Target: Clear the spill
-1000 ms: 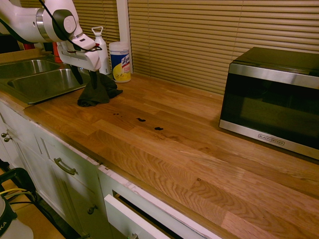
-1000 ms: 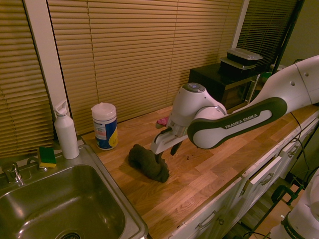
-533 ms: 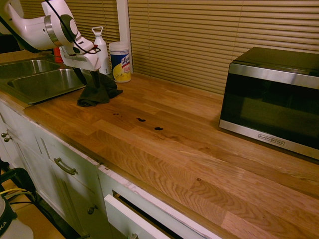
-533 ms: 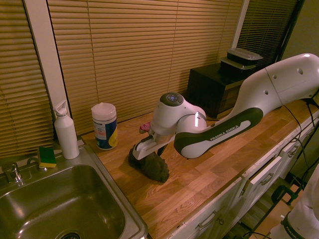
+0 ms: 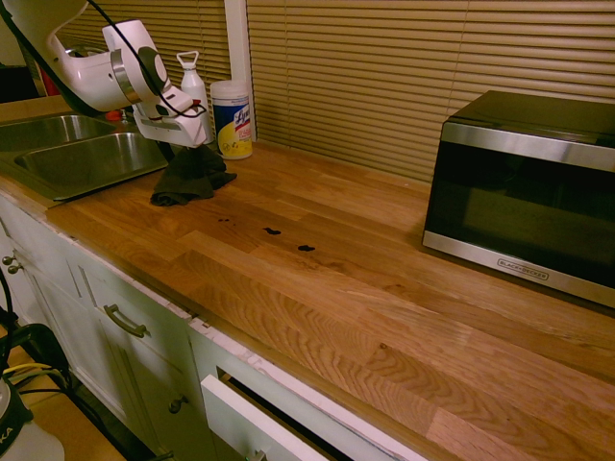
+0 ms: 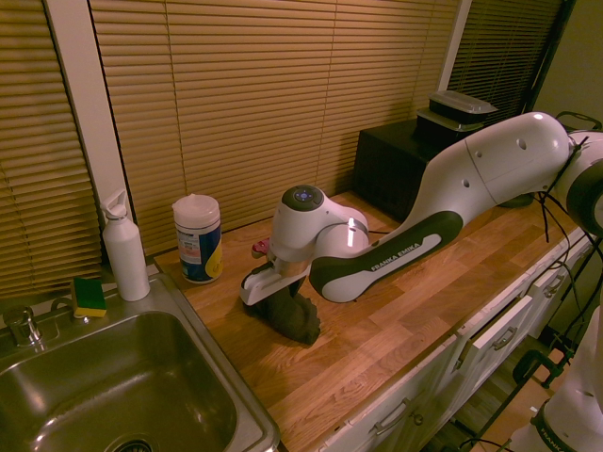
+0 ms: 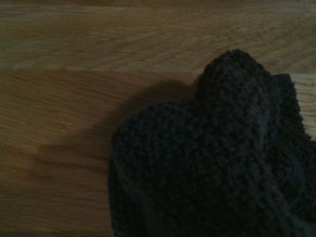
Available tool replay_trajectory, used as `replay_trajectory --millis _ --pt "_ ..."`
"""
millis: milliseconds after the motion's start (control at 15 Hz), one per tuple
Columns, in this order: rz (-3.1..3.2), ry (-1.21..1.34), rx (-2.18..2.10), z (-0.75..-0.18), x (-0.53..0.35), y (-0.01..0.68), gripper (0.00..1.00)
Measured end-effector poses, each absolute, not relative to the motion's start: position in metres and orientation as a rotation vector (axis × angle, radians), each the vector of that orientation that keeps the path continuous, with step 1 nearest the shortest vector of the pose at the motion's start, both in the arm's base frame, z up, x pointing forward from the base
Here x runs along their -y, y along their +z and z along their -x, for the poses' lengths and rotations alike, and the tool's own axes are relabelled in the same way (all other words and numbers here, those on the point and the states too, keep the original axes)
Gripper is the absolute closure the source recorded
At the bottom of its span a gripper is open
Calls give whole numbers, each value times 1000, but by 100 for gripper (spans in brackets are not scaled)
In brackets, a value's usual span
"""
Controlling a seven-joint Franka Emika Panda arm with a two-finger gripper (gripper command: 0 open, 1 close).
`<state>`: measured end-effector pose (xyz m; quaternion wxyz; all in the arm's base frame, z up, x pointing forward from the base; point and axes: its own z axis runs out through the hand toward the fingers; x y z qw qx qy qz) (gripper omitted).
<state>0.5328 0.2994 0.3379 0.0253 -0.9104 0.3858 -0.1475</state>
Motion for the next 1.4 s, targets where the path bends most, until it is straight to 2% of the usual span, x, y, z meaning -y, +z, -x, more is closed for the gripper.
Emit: replay_trajectory --millis 1000,1400 --pt "2830 -393 -1303 -534 -286 332 100" --pt "2848 -381 -1351 -517 -264 332 100"
